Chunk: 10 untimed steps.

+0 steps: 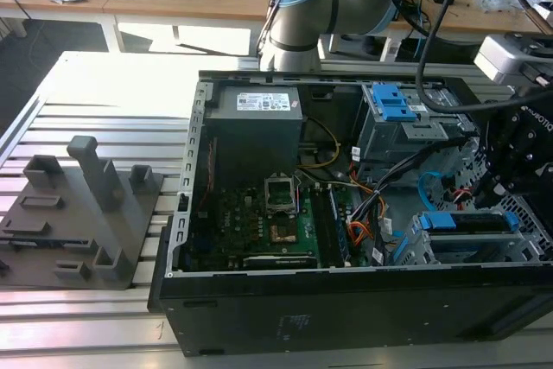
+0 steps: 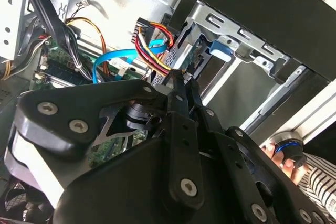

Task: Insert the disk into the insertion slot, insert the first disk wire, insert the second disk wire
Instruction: 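Insert the first disk wire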

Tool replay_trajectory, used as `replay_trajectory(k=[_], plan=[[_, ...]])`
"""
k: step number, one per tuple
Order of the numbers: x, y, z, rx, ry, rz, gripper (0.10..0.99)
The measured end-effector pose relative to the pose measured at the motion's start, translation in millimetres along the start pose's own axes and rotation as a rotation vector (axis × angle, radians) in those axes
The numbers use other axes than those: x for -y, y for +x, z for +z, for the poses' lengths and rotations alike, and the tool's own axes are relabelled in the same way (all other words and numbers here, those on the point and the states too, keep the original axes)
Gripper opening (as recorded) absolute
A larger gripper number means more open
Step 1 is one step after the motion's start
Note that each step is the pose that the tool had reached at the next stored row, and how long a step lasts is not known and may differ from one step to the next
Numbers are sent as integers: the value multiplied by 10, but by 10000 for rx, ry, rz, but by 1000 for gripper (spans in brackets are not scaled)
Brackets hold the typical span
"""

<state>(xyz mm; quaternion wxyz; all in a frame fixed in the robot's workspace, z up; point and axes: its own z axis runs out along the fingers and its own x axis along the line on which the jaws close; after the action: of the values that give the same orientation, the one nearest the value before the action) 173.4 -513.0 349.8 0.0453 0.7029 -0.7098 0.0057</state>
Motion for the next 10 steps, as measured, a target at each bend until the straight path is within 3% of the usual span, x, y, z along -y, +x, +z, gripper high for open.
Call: replay_trajectory(k=[8,10], plan=[[11,-3,68,58,-1,-2,165],[14,41,78,114,-2,-8,165]])
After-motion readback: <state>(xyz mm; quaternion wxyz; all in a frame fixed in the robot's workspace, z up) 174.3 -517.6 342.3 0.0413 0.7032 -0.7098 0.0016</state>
